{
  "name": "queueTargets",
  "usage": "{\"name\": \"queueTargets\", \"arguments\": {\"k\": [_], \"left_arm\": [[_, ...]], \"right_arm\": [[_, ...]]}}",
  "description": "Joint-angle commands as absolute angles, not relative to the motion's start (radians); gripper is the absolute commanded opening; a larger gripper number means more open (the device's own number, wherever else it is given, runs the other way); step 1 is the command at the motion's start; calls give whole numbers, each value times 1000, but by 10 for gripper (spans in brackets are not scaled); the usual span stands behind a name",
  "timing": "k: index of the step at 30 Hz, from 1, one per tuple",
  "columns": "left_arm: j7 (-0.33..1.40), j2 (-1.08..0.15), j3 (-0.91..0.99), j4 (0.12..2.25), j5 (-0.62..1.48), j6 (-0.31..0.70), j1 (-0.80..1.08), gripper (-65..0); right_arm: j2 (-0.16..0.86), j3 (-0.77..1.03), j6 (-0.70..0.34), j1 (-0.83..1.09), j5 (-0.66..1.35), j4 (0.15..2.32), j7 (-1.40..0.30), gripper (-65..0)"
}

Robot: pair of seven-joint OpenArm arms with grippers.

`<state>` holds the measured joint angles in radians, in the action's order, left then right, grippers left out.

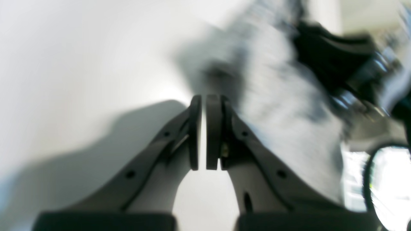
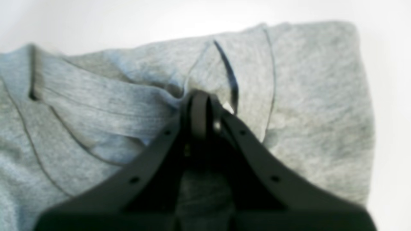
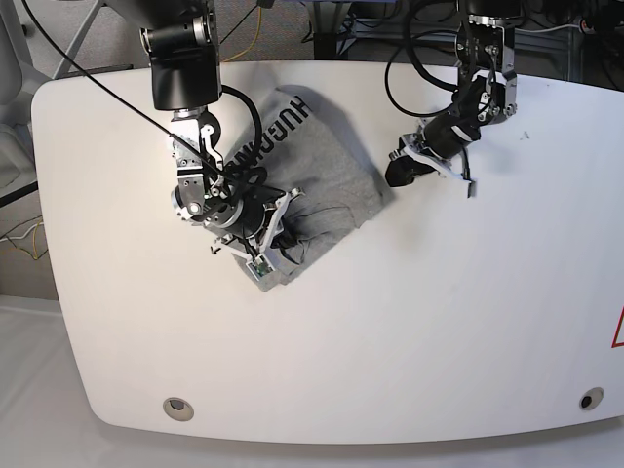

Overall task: Fold the T-shirt properly
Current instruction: 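Turn the bundle over with both grippers, lettering side up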

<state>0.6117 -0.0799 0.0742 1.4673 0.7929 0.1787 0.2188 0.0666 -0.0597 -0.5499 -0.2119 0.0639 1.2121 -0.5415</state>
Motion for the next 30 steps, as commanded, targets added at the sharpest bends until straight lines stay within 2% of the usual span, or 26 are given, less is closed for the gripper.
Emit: {"name": "queueTargets", "arguments": {"k": [1,11,17,24,30], "left_arm": [[622,-99,82,1466,776,154,222,-631],[625,-101,79,1540,776,154,220,-631],[684,-91,77,1627,776,151,234,-631],[739,-64,82,1793,776,145,237,-631],[743,-62,79,1836,777,87,237,-631]], "right_arm": [[77,-47,-547,-200,15,1210,-628,-644],[71,30,-539,-220,13,1210,-630,-644],[68,30,-539,-263,15,1216,-680,-644],[42,25,-539,-272,15,1359,-757,-644],[1,24,-539,-275,7,1458,-845,-644]]}}
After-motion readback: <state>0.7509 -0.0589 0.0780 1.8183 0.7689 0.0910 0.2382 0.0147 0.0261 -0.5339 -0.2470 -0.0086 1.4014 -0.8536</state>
